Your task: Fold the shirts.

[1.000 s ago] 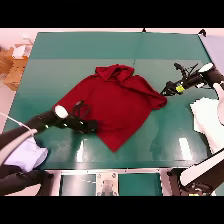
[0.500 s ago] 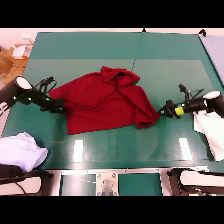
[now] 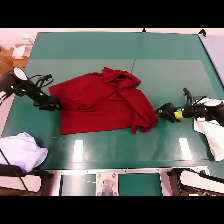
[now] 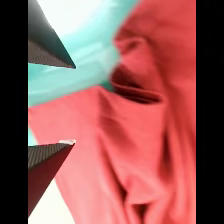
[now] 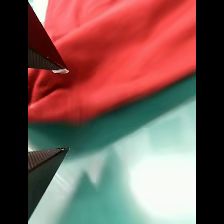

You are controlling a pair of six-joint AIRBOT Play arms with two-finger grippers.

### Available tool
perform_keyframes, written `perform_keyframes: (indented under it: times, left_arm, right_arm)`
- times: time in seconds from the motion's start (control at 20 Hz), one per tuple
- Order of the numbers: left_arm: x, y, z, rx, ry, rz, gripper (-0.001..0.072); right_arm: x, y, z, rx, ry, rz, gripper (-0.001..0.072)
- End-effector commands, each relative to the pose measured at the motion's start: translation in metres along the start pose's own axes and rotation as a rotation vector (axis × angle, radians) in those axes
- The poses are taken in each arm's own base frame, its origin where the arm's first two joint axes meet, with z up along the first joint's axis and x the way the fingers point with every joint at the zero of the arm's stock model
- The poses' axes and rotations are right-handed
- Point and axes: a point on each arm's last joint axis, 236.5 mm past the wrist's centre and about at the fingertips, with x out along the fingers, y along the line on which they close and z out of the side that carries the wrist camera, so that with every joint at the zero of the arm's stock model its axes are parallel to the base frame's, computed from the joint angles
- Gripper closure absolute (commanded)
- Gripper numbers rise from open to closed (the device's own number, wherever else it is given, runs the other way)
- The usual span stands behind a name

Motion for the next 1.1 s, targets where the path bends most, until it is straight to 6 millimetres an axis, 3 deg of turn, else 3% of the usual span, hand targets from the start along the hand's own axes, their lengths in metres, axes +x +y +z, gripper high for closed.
perform_keyframes:
  times: [0.0, 0.1, 0.25, 0.4, 0.45, 0.55, 0.7, 0.8, 1.0, 1.05]
  left_arm:
    - [-0.021, 0.014, -0.023, -0.065, 0.077, 0.07, 0.0184]
    - [-0.029, 0.013, -0.031, -0.115, 0.047, 0.051, 0.0184]
    - [-0.023, 0.01, -0.066, -0.153, 0.072, 0.037, 0.0184]
    - [0.004, 0.001, -0.101, -0.194, 0.106, -0.002, 0.0183]
    - [0.014, -0.007, -0.105, -0.213, 0.104, -0.044, 0.0184]
    - [0.036, -0.024, -0.106, -0.251, 0.084, -0.14, 0.0184]
    - [0.06, -0.021, -0.1, -0.29, 0.013, -0.155, 0.0184]
    - [0.07, -0.019, -0.094, -0.32, -0.032, -0.165, 0.0184]
    - [0.077, -0.035, -0.077, -0.311, -0.114, -0.26, 0.0186]
    - [0.076, -0.035, -0.074, -0.311, -0.128, -0.261, 0.0281]
  right_arm:
    - [-0.012, 0.019, 0.029, -0.086, -0.03, 0.008, 0.0174]
    - [0.004, 0.02, 0.025, -0.094, 0.034, 0.015, 0.0175]
    - [0.031, -0.007, 0.012, -0.109, 0.157, -0.054, 0.0178]
    - [0.045, -0.02, 0.005, -0.072, 0.207, -0.055, 0.0255]
    - [0.046, -0.021, 0.004, -0.068, 0.212, -0.054, 0.034]
    - [0.046, -0.019, 0.001, -0.069, 0.225, -0.047, 0.0445]
    - [0.045, -0.016, -0.002, -0.064, 0.24, -0.032, 0.0641]
    - [0.045, -0.014, -0.003, -0.061, 0.244, -0.024, 0.0683]
    - [0.047, -0.009, -0.005, -0.063, 0.251, -0.012, 0.0692]
    - [0.048, -0.007, -0.007, -0.066, 0.258, -0.01, 0.0693]
